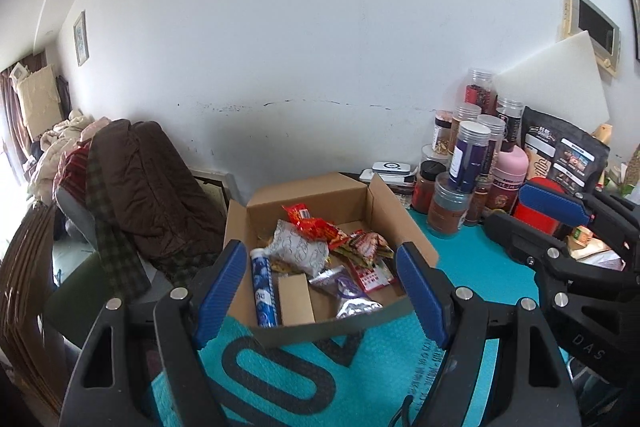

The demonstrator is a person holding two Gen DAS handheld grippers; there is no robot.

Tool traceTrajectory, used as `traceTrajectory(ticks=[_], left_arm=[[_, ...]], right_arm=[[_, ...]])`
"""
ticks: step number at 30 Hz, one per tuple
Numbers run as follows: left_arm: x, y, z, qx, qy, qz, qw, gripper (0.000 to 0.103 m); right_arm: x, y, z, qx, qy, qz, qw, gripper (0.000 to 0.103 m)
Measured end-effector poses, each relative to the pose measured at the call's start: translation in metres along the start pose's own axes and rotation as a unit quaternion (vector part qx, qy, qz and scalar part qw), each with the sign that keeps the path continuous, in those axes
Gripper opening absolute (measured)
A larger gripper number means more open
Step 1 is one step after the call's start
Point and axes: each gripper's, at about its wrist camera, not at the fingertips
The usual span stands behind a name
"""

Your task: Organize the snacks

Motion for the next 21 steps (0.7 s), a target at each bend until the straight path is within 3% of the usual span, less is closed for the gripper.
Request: traceTrajectory(ticks=[11, 21], left_arm=[[-0.016, 0.03, 0.05, -0.025, -0.032, 0.015, 0.9991, 0.078], [-0.022, 0.058, 0.056, 0.004, -0.056, 0.032, 0.9979, 0.078]], right_arm=[[0.018, 0.028, 0.042, -0.02, -0.024, 0.019, 0.999, 0.044], [0.015, 0.054, 0.047, 0.003, -0.055, 0.005, 0.998, 0.048]])
Point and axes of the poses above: each gripper's, at about its wrist camera, not at the fingertips, and z roughly against the way its jaws point, x to its left, y to its underside, and after that the axes turned 9 degrees about -x, right-handed
